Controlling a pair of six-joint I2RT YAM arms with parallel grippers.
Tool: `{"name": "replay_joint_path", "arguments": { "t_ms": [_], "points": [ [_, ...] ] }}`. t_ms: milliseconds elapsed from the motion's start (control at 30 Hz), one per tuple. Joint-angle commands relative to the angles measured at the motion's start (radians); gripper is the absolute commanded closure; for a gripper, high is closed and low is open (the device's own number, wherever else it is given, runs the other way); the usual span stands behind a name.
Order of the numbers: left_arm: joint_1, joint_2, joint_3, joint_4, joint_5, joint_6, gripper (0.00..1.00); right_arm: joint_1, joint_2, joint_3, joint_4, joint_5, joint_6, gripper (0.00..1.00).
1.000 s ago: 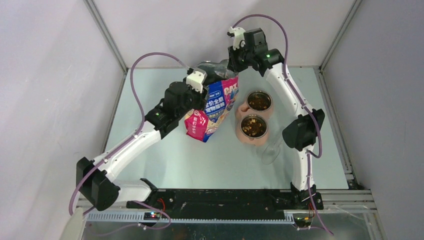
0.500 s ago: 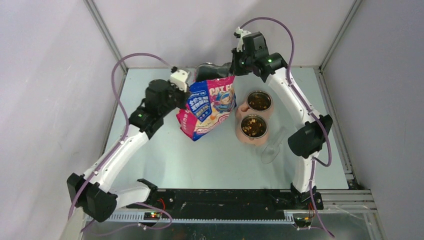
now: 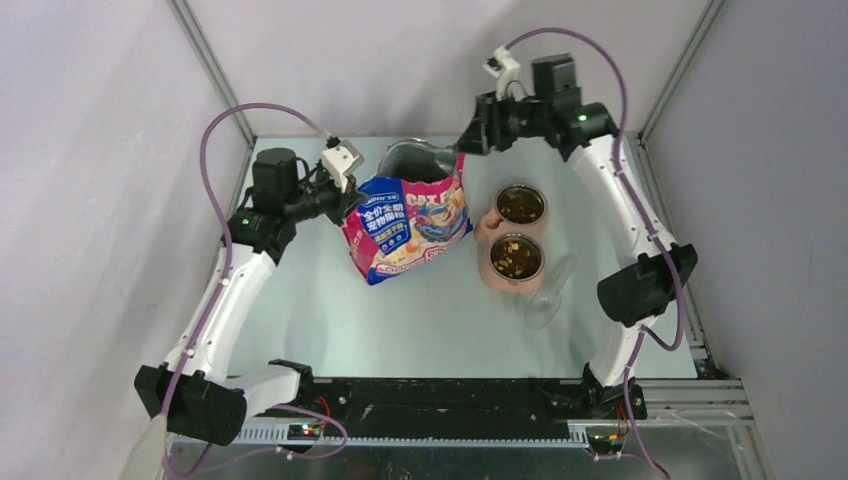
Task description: Serve the pet food
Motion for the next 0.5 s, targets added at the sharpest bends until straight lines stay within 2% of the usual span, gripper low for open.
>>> {"name": "replay_joint_path", "arguments": {
  "t_ms": [0, 33, 67, 100, 133, 167, 200, 267, 467],
  "points": [
    [0.029, -0.068, 0.093, -0.016, 0.132, 0.066, 0.72, -0.137, -0.018, 0.078, 0.028, -0.464, -0.318, 0.45],
    [0.03, -0.066, 0.097, -0.027, 0.128, 0.069, 0.57, -0.161, -0.013, 0.085, -0.029, -0.471, -0.384, 0.45],
    [0.03, -0.066, 0.098, -0.029, 0.127, 0.07, 0.51, -0.171, -0.001, 0.094, -0.059, -0.469, -0.529, 0.44],
    [0.03, -0.065, 0.098, -0.031, 0.124, 0.07, 0.41, -0.187, 0.006, 0.102, -0.124, -0.467, -0.605, 0.43],
    [0.03, -0.064, 0.101, -0.033, 0.122, 0.072, 0.37, -0.192, 0.022, 0.108, -0.155, -0.461, -0.758, 0.43],
    [0.03, -0.058, 0.104, -0.036, 0.121, 0.074, 0.33, -0.196, 0.032, 0.126, -0.223, -0.46, -0.824, 0.43],
    [0.03, -0.052, 0.114, -0.049, 0.121, 0.085, 0.31, -0.196, 0.054, 0.137, -0.289, -0.462, -0.949, 0.42],
    [0.03, -0.018, 0.135, -0.083, 0.125, 0.116, 0.29, -0.181, 0.094, 0.175, -0.351, -0.46, -1.071, 0.42],
    [0.028, 0.053, 0.172, -0.113, 0.091, 0.166, 0.29, -0.097, 0.185, 0.247, -0.345, -0.408, -1.152, 0.4]
  ]
}}
